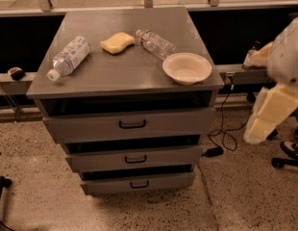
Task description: Open bottom drawer
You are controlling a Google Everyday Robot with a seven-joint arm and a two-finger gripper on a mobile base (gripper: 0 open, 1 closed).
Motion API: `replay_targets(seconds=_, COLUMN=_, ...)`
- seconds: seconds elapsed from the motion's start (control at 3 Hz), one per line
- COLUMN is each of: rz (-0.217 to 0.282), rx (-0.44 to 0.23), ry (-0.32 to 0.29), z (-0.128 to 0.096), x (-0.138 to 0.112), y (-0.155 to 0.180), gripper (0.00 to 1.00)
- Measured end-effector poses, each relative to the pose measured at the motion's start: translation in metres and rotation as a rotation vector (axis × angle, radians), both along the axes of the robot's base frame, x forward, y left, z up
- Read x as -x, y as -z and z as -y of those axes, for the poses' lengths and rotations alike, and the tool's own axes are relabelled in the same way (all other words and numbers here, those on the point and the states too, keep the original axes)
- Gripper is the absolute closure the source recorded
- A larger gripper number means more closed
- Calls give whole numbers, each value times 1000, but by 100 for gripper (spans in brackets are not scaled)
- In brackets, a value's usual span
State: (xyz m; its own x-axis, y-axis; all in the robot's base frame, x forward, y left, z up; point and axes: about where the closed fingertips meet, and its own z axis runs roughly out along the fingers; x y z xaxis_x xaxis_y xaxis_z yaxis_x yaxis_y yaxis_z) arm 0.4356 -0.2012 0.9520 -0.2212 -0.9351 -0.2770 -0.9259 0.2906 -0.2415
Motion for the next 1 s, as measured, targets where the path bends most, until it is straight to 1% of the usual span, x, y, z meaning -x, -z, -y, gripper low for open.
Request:
replay_targets(seconds=0.33, rz=19, rx=-125, ry=-50, z=-34, x=27, y=38, gripper=0)
replay_targets(seconds=0.67, rz=29, rx=-211, ry=-31, z=-37, x=44, y=69, gripper=0)
replay_targets(seconds=1.0, rz=1, rx=-258, ry=-71, z=-47, x=31, y=85, gripper=0)
